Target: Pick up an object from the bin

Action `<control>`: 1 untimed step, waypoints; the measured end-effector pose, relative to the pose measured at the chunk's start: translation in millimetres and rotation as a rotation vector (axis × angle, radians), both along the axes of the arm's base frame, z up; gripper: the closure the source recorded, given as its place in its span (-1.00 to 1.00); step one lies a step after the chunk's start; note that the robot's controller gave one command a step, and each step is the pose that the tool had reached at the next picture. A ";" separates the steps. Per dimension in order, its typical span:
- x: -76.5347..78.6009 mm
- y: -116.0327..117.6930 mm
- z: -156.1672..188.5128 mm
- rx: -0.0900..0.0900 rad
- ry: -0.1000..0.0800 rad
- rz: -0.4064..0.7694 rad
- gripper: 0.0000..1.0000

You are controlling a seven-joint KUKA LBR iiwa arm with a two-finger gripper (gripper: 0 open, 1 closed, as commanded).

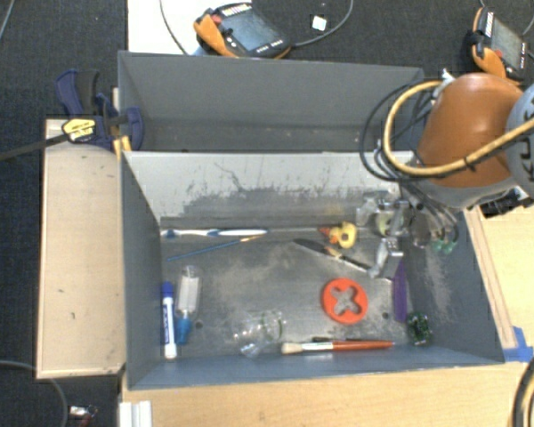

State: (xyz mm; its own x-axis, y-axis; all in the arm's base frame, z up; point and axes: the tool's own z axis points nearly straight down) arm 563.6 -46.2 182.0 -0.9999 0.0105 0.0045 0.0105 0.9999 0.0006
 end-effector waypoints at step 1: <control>1.5 0.1 4.8 -0.001 -0.008 0.002 -1.00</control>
Offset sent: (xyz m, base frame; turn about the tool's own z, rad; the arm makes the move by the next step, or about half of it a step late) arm -0.0504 -0.0171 -0.1120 0.0653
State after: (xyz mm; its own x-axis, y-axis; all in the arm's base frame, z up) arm 565.1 -46.1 186.8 -1.0000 0.0085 -0.0038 0.0085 1.0000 -0.0002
